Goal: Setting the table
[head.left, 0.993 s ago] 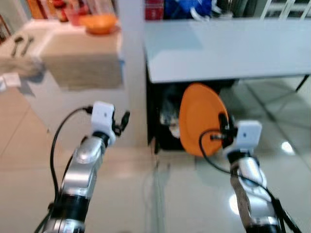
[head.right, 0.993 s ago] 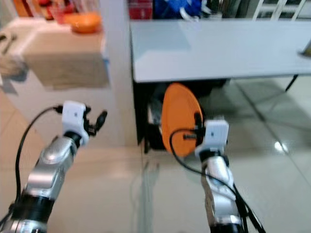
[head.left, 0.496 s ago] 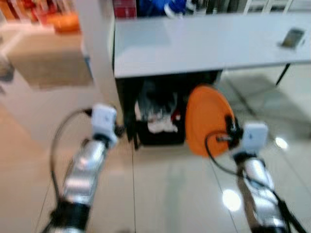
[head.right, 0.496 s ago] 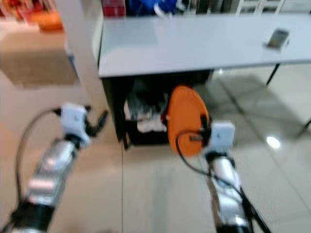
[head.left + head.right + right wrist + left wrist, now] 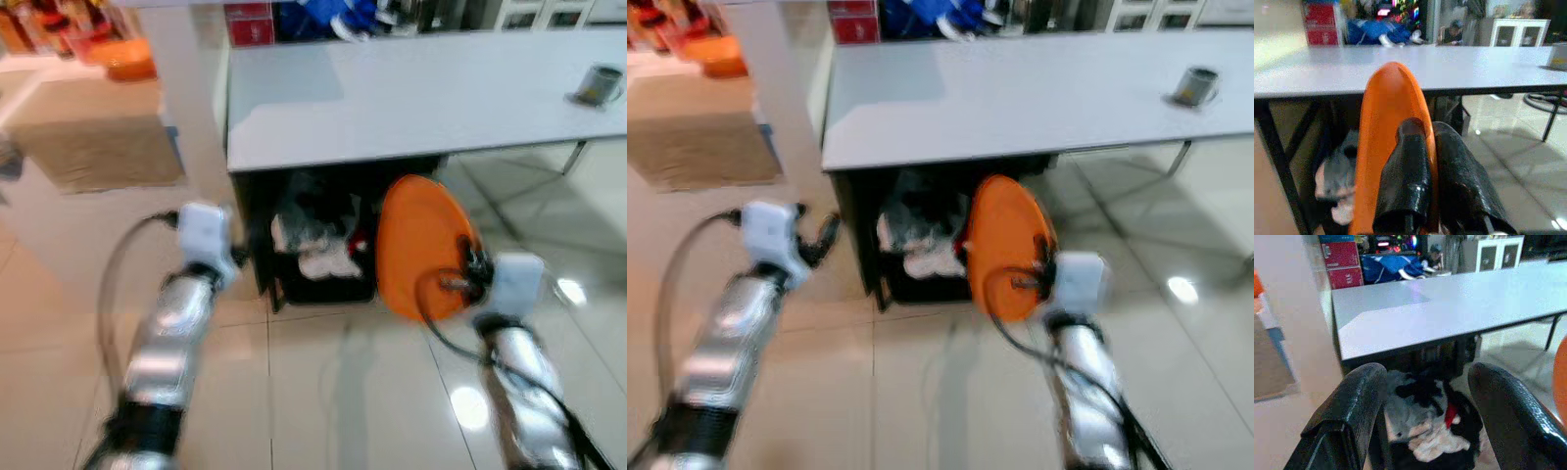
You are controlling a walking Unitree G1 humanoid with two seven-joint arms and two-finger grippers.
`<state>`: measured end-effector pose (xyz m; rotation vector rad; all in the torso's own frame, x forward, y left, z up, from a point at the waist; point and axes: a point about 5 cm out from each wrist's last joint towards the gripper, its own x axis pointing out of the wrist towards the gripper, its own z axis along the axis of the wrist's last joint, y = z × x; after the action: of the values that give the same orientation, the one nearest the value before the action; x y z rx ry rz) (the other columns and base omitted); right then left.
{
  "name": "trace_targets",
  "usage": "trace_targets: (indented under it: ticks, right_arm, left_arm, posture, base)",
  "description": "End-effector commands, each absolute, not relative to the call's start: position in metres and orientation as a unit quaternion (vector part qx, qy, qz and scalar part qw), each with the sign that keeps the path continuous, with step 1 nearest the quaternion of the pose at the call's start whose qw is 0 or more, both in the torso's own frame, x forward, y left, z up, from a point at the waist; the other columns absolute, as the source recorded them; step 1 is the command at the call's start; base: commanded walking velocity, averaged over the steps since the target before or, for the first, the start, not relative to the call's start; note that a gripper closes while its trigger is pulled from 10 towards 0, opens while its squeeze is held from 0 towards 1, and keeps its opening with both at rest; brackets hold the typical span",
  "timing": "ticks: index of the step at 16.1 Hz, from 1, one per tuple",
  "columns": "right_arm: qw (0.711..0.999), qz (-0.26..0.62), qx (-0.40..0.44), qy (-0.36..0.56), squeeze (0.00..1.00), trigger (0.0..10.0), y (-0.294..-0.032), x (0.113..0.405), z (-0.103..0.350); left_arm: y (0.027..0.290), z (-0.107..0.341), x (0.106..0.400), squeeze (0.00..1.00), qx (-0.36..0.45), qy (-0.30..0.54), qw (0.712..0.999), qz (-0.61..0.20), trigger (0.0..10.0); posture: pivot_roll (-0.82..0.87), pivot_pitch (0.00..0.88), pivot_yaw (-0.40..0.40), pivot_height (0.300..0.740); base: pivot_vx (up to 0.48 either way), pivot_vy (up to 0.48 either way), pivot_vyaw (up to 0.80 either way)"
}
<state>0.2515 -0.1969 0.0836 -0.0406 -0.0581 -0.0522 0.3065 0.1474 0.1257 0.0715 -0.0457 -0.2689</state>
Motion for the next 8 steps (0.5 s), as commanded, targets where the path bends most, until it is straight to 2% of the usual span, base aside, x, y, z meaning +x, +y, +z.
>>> trace_targets:
  ticks: [1, 7, 8]
  right_arm:
    - [0.998, 0.000, -0.010, -0.069, 0.00, 0.0, -0.183, 0.254, 0.098]
    - [0.997, 0.003, -0.008, -0.073, 0.00, 0.0, -0.176, 0.254, 0.099]
    - [0.997, 0.004, -0.007, -0.074, 0.00, 0.0, -0.176, 0.255, 0.099]
  left_arm:
    - [0.159, 0.125, 0.307, 0.00, 0.041, -0.014, 0.991, -0.123, 10.0]
    - [0.143, 0.132, 0.309, 0.00, 0.057, -0.030, 0.984, -0.168, 10.0]
    - [0.136, 0.131, 0.309, 0.00, 0.056, -0.030, 0.981, -0.184, 10.0]
  posture:
    - [0.02, 0.000, 0.033, 0.740]
    - [0.01, 0.000, 0.043, 0.740]
    - [0.01, 0.000, 0.043, 0.740]
  base:
    - [0.480, 0.000, 0.00]
    - [0.480, 0.000, 0.00]
    - [0.000, 0.000, 0.00]
